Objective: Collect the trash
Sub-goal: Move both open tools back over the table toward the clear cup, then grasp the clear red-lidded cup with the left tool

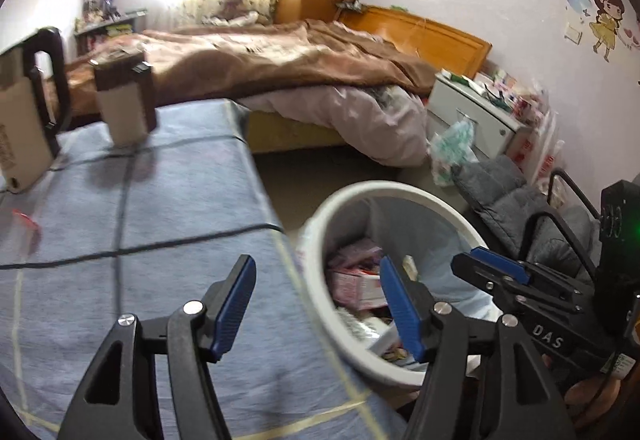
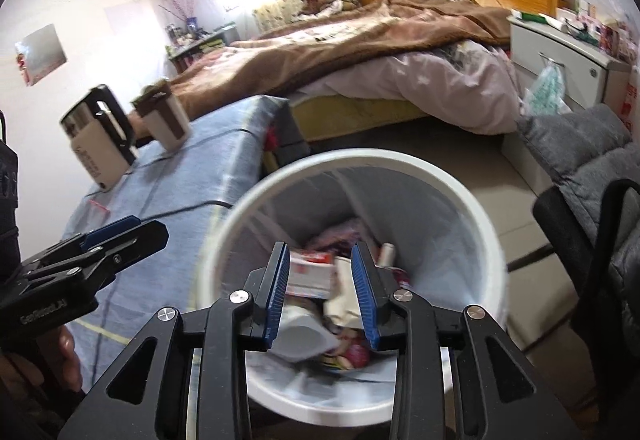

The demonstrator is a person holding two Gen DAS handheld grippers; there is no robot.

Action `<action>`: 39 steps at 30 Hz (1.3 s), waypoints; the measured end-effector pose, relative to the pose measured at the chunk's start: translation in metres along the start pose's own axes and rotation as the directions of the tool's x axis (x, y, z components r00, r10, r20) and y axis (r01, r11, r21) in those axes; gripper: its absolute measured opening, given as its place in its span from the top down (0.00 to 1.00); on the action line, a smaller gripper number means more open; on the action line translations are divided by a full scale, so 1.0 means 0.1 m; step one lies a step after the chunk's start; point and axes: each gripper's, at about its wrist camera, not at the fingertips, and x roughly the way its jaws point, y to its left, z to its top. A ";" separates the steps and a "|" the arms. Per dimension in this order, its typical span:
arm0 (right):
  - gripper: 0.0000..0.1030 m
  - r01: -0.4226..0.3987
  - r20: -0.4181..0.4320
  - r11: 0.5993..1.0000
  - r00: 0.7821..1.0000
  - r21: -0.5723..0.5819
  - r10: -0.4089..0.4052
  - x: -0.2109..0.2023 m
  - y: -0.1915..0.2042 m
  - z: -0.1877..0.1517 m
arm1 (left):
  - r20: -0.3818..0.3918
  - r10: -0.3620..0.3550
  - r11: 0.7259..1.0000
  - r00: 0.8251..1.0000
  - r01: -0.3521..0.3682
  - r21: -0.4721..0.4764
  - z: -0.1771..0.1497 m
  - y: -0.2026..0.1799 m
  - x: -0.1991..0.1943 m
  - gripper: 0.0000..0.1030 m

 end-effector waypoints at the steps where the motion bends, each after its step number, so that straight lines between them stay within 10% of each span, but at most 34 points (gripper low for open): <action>1: 0.68 -0.009 0.006 1.000 1.000 -0.008 0.009 -0.01 0.05 0.00 | 0.009 0.007 1.000 1.000 -0.007 -0.010 0.00 0.06 -0.04 0.35; 21: 0.67 -0.138 -0.029 0.984 0.990 -0.113 0.135 0.38 1.11 0.06 | 0.064 0.295 0.943 0.953 -0.279 -0.179 -0.05 1.55 -0.52 0.34; 39: 0.67 -0.199 -0.100 0.952 0.979 -0.233 0.180 0.97 2.13 0.19 | -0.009 0.374 0.901 0.928 -0.365 -0.235 -0.15 2.43 -0.48 0.33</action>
